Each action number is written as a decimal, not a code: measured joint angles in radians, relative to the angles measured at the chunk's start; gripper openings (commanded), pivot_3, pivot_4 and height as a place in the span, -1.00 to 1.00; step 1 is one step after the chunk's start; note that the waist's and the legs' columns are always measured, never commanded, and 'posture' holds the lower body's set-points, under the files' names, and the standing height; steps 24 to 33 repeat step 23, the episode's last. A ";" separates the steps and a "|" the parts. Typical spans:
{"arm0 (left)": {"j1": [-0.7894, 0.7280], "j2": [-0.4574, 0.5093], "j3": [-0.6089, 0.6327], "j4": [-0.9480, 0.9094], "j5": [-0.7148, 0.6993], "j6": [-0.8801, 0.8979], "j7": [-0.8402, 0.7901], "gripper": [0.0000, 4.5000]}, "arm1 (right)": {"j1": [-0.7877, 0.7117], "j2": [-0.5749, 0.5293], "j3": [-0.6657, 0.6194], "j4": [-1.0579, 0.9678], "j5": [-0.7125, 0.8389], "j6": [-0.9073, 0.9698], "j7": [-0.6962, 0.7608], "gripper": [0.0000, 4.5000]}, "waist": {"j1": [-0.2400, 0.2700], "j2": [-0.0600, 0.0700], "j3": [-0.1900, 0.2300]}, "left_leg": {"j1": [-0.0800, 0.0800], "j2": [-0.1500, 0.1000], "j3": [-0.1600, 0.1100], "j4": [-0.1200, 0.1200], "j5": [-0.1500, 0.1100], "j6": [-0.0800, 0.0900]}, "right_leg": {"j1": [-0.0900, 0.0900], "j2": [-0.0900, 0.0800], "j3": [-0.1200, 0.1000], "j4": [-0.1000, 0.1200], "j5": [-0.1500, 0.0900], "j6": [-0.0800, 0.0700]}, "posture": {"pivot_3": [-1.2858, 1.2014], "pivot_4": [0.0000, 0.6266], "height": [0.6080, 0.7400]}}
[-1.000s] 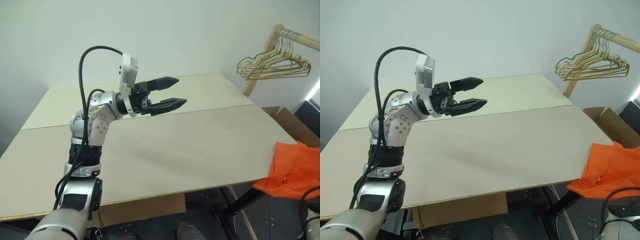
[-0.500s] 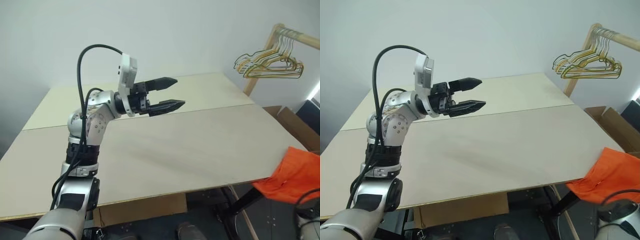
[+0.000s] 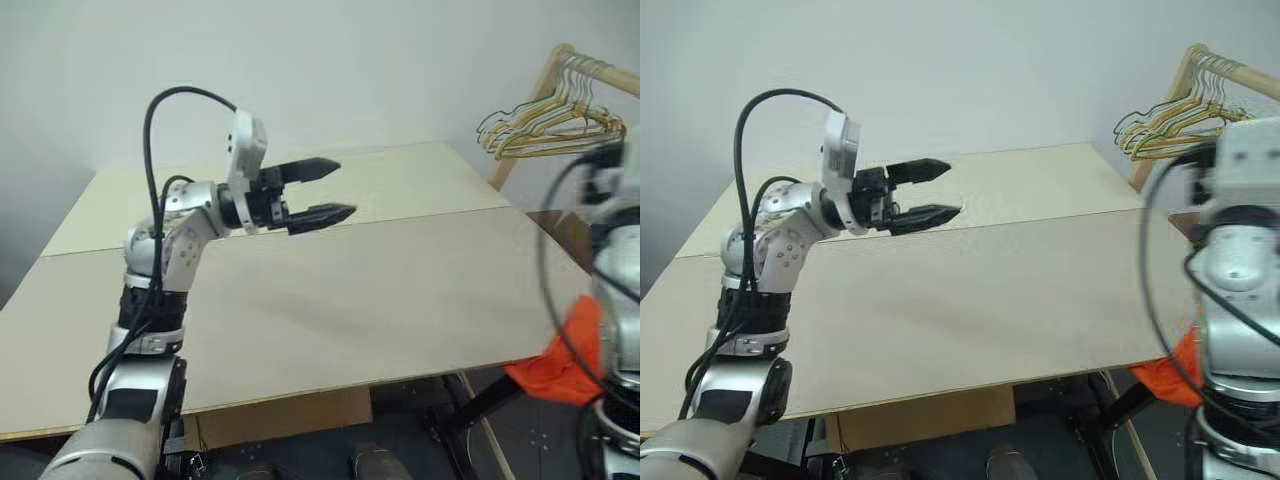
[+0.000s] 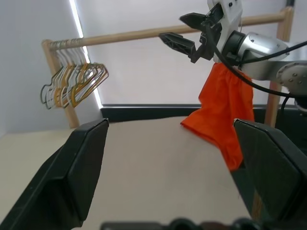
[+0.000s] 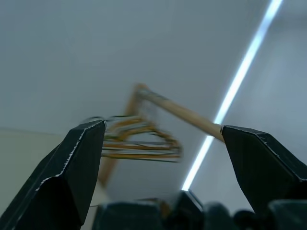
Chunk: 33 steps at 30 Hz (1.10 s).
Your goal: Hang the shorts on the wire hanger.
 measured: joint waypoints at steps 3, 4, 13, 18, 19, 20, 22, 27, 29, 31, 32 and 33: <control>0.076 0.050 -0.036 -0.005 0.060 -0.055 -0.011 1.00 | 0.035 -0.022 0.069 -0.016 0.094 -0.042 0.242 0.99 | 0.038 -0.005 0.003 | -0.002 0.000 -0.001 0.000 0.000 0.001 | 0.000 0.000 -0.003 -0.002 0.003 -0.005 | 0.13 -1.00 1.00; 0.088 0.061 -0.041 -0.006 0.071 -0.060 -0.013 1.00 | 0.053 -0.028 0.079 -0.013 0.114 -0.046 0.296 0.99 | 0.054 -0.007 0.004 | -0.002 0.000 -0.001 0.000 0.000 0.001 | 0.000 -0.001 -0.004 -0.002 0.003 -0.005 | 0.13 -1.00 1.00; 0.160 0.143 -0.045 -0.059 0.120 -0.070 -0.013 1.00 | 0.092 -0.083 0.074 0.117 0.261 -0.078 0.684 0.99 | 0.160 -0.015 0.009 | -0.005 0.000 -0.002 0.001 0.000 0.000 | -0.002 -0.002 -0.009 -0.001 0.003 -0.006 | 0.21 -1.00 1.00; 0.169 0.158 -0.045 -0.063 0.130 -0.070 -0.007 1.00 | 0.114 -0.098 0.075 0.134 0.261 -0.126 0.782 0.99 | 0.185 -0.015 0.009 | -0.005 0.000 -0.002 0.002 0.000 0.000 | -0.002 -0.002 -0.010 -0.001 0.003 -0.006 | 0.22 -1.00 1.00; 0.169 0.158 -0.045 -0.063 0.132 -0.070 -0.006 1.00 | 0.114 -0.098 0.075 0.141 0.258 -0.129 0.788 0.99 | 0.190 -0.016 0.009 | -0.005 0.000 -0.002 0.002 0.000 0.000 | -0.002 -0.002 -0.010 -0.001 0.003 -0.006 | 0.22 -1.00 1.00; 0.169 0.158 -0.045 -0.063 0.133 -0.070 -0.005 1.00 | 0.115 -0.097 0.075 0.143 0.255 -0.130 0.789 0.99 | 0.192 -0.016 0.009 | -0.005 0.000 -0.002 0.002 0.000 0.000 | -0.002 -0.002 -0.010 -0.001 0.003 -0.006 | 0.22 -1.00 1.00; 0.169 0.158 -0.045 -0.063 0.133 -0.070 -0.005 1.00 | 0.114 -0.097 0.075 0.143 0.246 -0.138 0.792 0.99 | 0.197 -0.016 0.009 | -0.005 0.000 -0.002 0.002 0.000 0.000 | -0.002 -0.002 -0.010 -0.001 0.003 -0.007 | 0.21 -1.00 1.00; 0.169 0.158 -0.045 -0.063 0.133 -0.070 -0.005 1.00 | 0.114 -0.097 0.075 0.144 0.243 -0.141 0.792 0.99 | 0.198 -0.016 0.009 | -0.005 0.000 -0.002 0.002 0.000 0.000 | -0.002 -0.002 -0.010 -0.001 0.003 -0.007 | 0.21 -1.00 1.00; 0.169 0.158 -0.045 -0.063 0.133 -0.070 -0.005 1.00 | 0.114 -0.097 0.075 0.144 0.243 -0.141 0.792 0.99 | 0.198 -0.016 0.009 | -0.005 0.000 -0.002 0.002 0.000 0.000 | -0.002 -0.002 -0.010 -0.001 0.003 -0.007 | 0.21 -1.00 1.00; 0.169 0.158 -0.045 -0.063 0.133 -0.070 -0.005 1.00 | 0.114 -0.097 0.075 0.144 0.243 -0.141 0.792 0.99 | 0.198 -0.016 0.009 | -0.005 0.000 -0.002 0.002 0.000 0.000 | -0.002 -0.002 -0.010 -0.001 0.003 -0.007 | 0.21 -1.00 1.00; 0.169 0.158 -0.045 -0.063 0.133 -0.070 -0.005 1.00 | 0.114 -0.097 0.075 0.144 0.243 -0.141 0.792 0.99 | 0.198 -0.016 0.009 | -0.005 0.000 -0.002 0.002 0.000 0.000 | -0.002 -0.002 -0.010 -0.001 0.003 -0.007 | 0.21 -1.00 1.00; 0.169 0.158 -0.045 -0.063 0.133 -0.070 -0.005 1.00 | 0.114 -0.097 0.075 0.144 0.243 -0.141 0.792 0.99 | 0.198 -0.016 0.009 | -0.005 0.000 -0.002 0.002 0.000 0.000 | -0.002 -0.002 -0.010 -0.001 0.003 -0.007 | 0.21 -1.00 1.00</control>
